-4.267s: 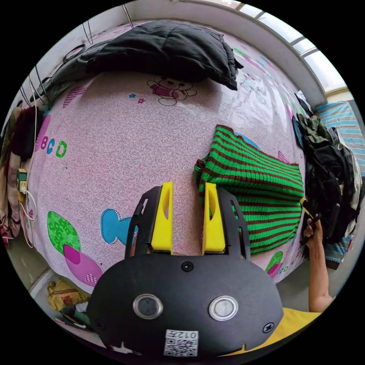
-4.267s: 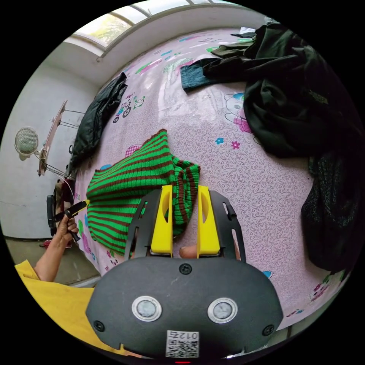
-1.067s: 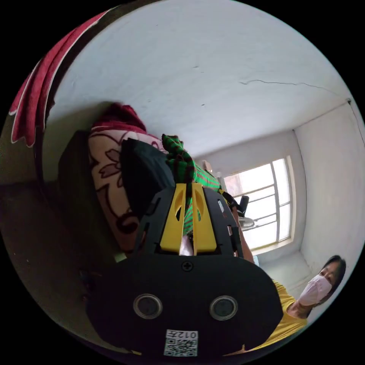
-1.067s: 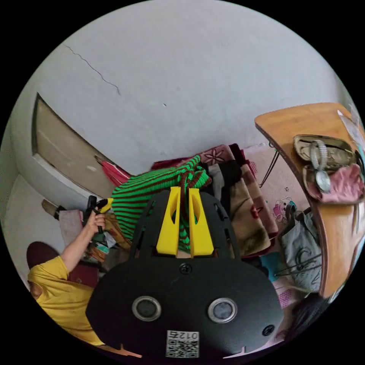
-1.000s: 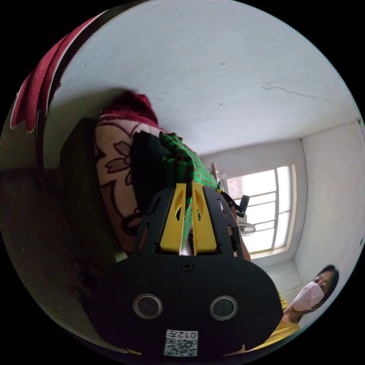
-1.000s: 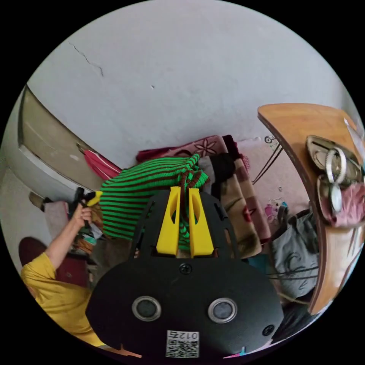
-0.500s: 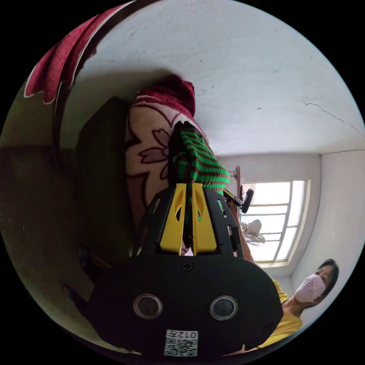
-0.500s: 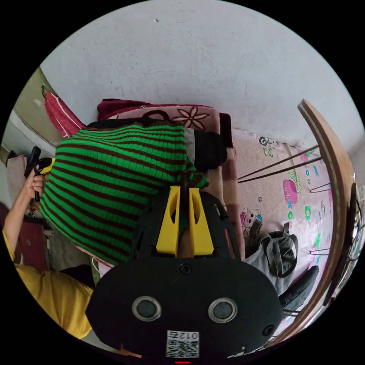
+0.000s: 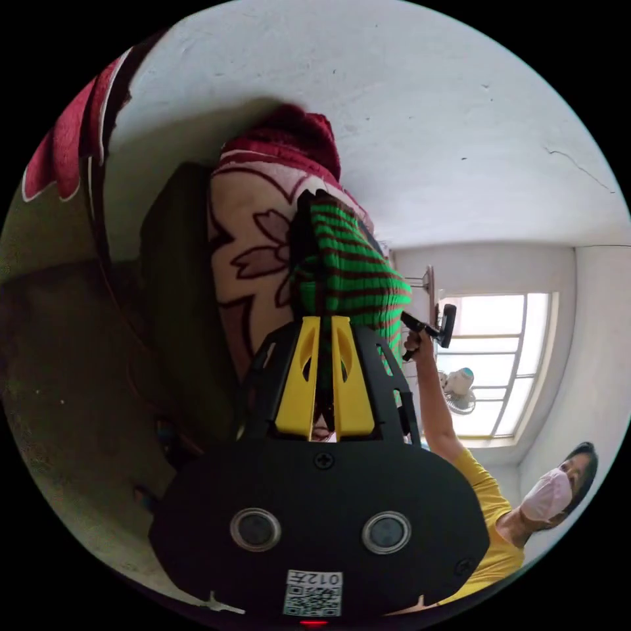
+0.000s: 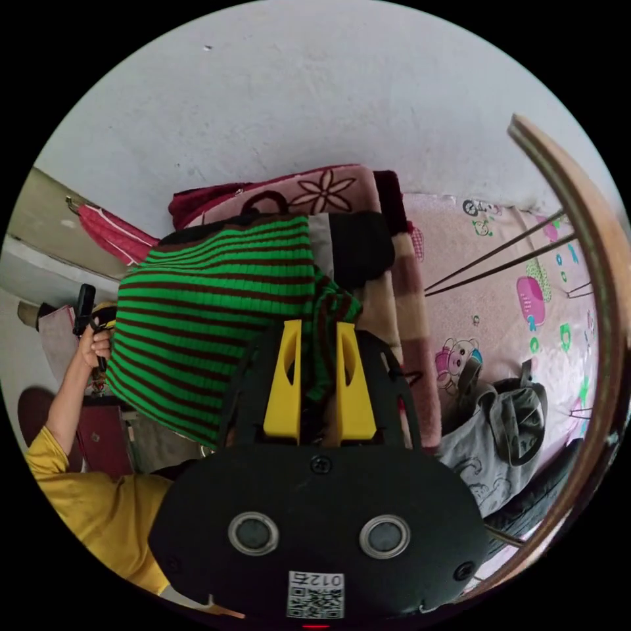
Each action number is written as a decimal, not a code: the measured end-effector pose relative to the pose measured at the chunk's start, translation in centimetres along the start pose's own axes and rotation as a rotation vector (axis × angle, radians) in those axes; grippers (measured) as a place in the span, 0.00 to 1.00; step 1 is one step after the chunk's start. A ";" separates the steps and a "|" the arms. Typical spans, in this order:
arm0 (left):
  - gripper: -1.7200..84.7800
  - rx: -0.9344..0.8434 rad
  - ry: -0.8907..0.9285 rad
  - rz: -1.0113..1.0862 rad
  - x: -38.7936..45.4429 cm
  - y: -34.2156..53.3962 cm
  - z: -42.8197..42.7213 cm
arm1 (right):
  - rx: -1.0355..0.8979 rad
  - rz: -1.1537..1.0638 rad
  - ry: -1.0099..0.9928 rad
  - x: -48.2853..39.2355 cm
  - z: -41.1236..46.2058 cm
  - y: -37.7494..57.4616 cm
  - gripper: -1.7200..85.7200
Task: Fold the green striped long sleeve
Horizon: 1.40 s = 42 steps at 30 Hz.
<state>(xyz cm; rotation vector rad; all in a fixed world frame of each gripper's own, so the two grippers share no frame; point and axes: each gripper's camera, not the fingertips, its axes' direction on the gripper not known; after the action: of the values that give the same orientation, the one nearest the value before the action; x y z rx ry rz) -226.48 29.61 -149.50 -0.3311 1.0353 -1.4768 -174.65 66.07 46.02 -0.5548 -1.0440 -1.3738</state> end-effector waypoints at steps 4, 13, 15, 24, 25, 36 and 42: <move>0.04 0.129 0.106 0.064 2.2 2.7 -4.6 | 0.093 -0.008 0.005 1.9 -1.4 -0.5 0.11; 0.03 0.298 -0.037 0.223 10.3 7.9 -10.7 | -0.004 0.028 -0.133 5.6 6.5 -7.5 0.12; 0.03 0.232 -0.058 0.265 12.8 7.9 -9.5 | -0.035 0.058 -0.165 6.7 8.7 -8.6 0.11; 0.02 0.075 -0.183 0.266 16.7 8.4 -1.9 | 0.161 0.041 -0.012 8.7 10.1 -9.1 0.03; 0.02 0.073 -0.171 0.247 16.4 8.6 -1.6 | 0.138 0.036 -0.008 8.8 10.7 -9.0 0.03; 0.05 0.248 -0.296 0.213 19.9 2.2 -4.3 | 0.107 -0.098 0.176 6.8 7.6 -3.6 0.05; 0.08 0.019 -0.336 0.113 17.1 -5.3 3.1 | 0.070 -0.125 0.062 6.1 4.9 2.3 0.09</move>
<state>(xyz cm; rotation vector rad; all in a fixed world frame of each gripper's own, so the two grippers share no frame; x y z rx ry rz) -231.43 12.12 -150.03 -0.4819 0.7574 -1.2758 -174.57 67.36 54.06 -0.3983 -1.0876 -1.4490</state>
